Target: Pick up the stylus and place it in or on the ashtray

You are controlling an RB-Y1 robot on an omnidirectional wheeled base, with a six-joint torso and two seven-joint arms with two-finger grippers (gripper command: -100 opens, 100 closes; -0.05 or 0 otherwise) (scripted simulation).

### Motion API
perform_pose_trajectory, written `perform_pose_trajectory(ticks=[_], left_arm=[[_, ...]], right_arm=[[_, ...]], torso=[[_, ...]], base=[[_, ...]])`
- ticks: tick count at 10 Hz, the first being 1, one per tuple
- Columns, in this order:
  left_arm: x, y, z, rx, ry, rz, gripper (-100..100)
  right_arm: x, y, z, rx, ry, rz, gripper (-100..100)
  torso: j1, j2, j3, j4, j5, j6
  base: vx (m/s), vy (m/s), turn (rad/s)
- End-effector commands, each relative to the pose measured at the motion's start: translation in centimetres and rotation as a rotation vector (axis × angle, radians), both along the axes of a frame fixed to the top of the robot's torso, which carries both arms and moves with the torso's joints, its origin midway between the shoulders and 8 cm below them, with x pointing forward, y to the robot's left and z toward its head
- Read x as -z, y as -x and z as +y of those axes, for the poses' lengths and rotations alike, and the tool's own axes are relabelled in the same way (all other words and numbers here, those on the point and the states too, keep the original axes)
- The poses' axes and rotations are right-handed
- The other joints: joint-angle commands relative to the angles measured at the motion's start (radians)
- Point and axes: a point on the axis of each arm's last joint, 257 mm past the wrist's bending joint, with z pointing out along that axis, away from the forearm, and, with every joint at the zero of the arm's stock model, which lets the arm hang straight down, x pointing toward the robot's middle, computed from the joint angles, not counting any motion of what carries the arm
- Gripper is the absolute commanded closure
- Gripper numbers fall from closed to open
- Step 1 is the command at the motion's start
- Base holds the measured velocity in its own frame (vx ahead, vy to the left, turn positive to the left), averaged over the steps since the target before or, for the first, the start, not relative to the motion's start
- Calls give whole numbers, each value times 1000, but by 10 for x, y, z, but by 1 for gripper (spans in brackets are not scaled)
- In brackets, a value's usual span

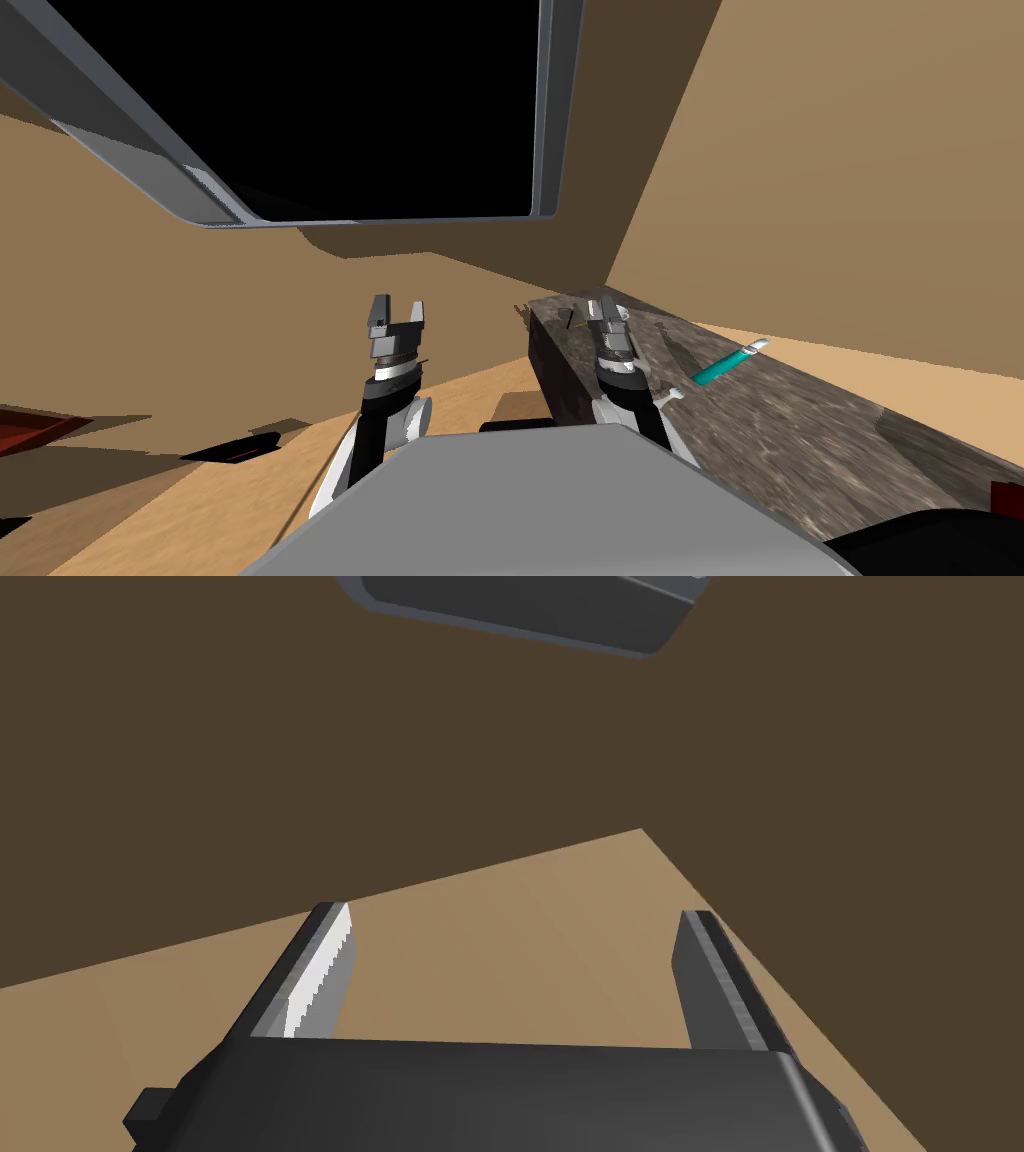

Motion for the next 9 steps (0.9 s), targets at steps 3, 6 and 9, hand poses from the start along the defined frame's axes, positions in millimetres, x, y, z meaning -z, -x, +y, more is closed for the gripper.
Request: perform_pose_trajectory(ticks=[3, 6, 9], left_arm=[[0, 0, 0, 0, 0, 0, 0], [0, 0, 0, 0, 0, 0, 0], [0, 0, 0, 0, 0, 0, 0]], right_arm=[[21, -13, 2, 21, 122, 60, -100], [52, -31, -10, 99, 244, 139, -100], [78, -45, -24, 172, 333, 205, -100]], torso=[[1, -2, -1, 0, 0, 0], [4, -5, -3, -1, 1, 0], [4, -5, -3, -1, 1, 0]], base=[[33, 27, -33], [68, 62, -54], [65, 53, -48]])
